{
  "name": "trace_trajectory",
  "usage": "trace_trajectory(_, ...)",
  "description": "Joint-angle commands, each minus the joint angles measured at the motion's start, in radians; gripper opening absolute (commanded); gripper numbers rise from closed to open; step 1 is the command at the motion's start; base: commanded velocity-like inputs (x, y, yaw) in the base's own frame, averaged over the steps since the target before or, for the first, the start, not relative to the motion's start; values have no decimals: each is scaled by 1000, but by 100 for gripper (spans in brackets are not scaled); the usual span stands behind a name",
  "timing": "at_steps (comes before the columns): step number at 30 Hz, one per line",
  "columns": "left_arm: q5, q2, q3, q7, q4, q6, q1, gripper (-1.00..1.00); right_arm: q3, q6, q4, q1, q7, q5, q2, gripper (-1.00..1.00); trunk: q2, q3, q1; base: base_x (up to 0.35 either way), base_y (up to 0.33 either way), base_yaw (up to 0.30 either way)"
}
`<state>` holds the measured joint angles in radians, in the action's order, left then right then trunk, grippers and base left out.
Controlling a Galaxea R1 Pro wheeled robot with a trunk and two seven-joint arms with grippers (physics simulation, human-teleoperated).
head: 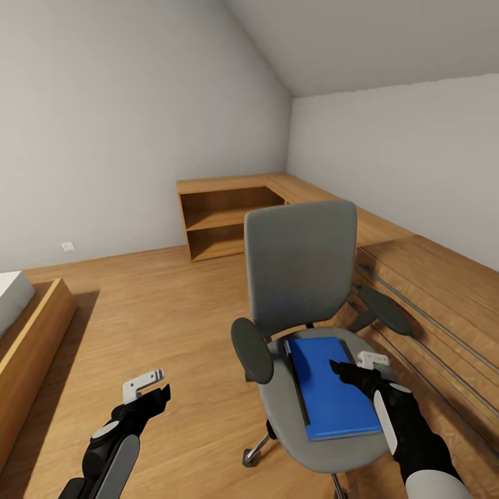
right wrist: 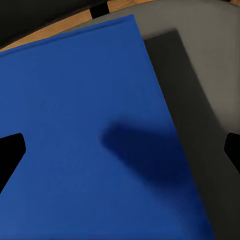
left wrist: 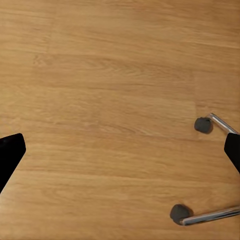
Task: In the bedroom, organize the workspace by keeping the computer under the desk, ensuring the monitor is on the desk, placing the keyboard on the desk next to the monitor, placing the mouse on the desk next to the keyboard, moving the folder from the swivel chair onto the desk next to the mouse, stacking the notebook on top of the folder with the pen on top of the notebook, and positioning the swivel chair next to the desk.
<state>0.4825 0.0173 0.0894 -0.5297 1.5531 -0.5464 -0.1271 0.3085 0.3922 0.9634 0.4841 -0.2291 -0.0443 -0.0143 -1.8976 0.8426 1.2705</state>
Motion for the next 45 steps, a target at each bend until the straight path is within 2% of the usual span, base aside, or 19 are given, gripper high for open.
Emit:
trace_trajectory(1, 10, 1, 2, -10, 1, -1, -1, 100, 3, 5, 1, 1, -7, -5, 1, 100, 0, 1, 0, 0, 0, 0)
trace_trajectory(3, 10, 1, 3, -10, 1, -1, -1, 100, 3, 5, 1, 1, -7, -5, 1, 100, 0, 1, 0, 0, 0, 0)
trace_trajectory(9, 10, 1, 3, -10, 1, -1, -1, 100, 3, 5, 1, 1, -7, -5, 1, 100, -42, 20, 23, 0, 0, 0)
trace_trajectory(15, 10, 1, 2, -10, 1, -1, -1, 100, 3, 5, 1, 1, -8, -5, 1, 100, -42, 20, 23, 0, 0, 0)
trace_trajectory(18, 10, 1, 2, -10, 2, -1, -1, 100, 3, 5, 1, 1, -8, -5, 1, 100, -63, 29, 34, 0, 0, 0)
trace_trajectory(25, 10, 1, 3, -10, 1, -1, -1, 100, 3, 5, 1, 1, -8, -5, 1, 100, -63, 29, 34, 0, 0, 0)
trace_trajectory(29, 10, 1, 3, -10, 1, -1, -1, 100, 2, 5, 0, 1, -8, -5, 1, 100, -91, 42, 50, 0, 0, 0)
trace_trajectory(36, 10, 1, 3, -10, 1, -1, -1, 100, 2, 5, 0, 1, -8, -5, 2, 100, -91, 42, 50, 0, 0, 0)
trace_trajectory(41, 10, 1, 3, -10, 1, -1, -1, 100, 1, 5, 0, 1, -8, -5, 2, 100, -126, 57, 69, 0, 0, 0)
trace_trajectory(45, 10, 1, 2, -10, 1, -1, -1, 100, 1, 5, 0, 1, -8, -5, 2, 100, -126, 57, 69, 0, 0, 0)
